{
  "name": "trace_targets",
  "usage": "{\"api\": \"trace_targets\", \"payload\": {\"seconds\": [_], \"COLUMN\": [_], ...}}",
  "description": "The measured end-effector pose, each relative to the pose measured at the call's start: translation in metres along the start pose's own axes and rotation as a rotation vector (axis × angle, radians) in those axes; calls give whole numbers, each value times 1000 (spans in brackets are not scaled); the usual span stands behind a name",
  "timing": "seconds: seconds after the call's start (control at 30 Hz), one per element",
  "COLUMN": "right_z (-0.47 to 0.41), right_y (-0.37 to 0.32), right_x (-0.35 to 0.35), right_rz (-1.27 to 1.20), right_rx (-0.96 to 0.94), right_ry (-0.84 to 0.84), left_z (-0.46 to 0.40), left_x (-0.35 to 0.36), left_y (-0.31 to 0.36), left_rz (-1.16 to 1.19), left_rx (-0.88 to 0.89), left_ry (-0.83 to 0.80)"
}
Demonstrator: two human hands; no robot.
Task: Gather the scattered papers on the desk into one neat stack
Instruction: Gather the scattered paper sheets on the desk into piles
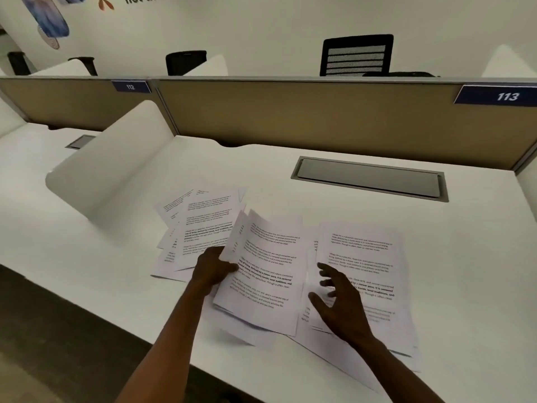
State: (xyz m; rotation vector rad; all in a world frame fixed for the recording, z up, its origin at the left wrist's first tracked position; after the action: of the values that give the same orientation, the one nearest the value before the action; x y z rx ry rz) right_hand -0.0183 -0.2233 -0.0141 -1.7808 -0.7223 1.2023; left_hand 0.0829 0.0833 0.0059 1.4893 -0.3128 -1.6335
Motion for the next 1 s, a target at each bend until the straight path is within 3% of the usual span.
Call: {"api": "trace_targets", "payload": {"seconds": [0.27,0.5,0.63,0.77,0.87,1.0], "right_z": [-13,-29,-47,-63,-63,-54], "right_y": [15,-4,4,30,51,70], "right_x": [22,23,-15,-77,-106,-128], "right_rz": [-364,-708,-908,-578,-336,-142], "right_rx": [572,750,718,495,410,394], "right_ry": [-213,-328,-188,100,144,199], "left_z": [55,84,88,99,109,115], "left_x": [-31,-8,29,74,115,156], "left_y": [92,144,141,131,122,116], "left_rz": [321,765,899,821,688,360], "left_rx": [240,267,154,99,60,191], "left_ry": [-218,-590,-648,-591,-506,-377]}}
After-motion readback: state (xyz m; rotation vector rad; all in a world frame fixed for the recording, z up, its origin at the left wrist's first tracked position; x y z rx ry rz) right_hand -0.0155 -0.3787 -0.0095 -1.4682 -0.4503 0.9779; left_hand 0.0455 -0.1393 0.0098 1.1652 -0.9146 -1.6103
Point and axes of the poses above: each hand's wrist, its own z-axis away from the middle knuckle, its own x-axis out of the palm, y = z × x, the point moved 8 cm from there along -z, towards the middle knuckle, and after that the axes turned 15 degrees about y, right-handed, at the moved point
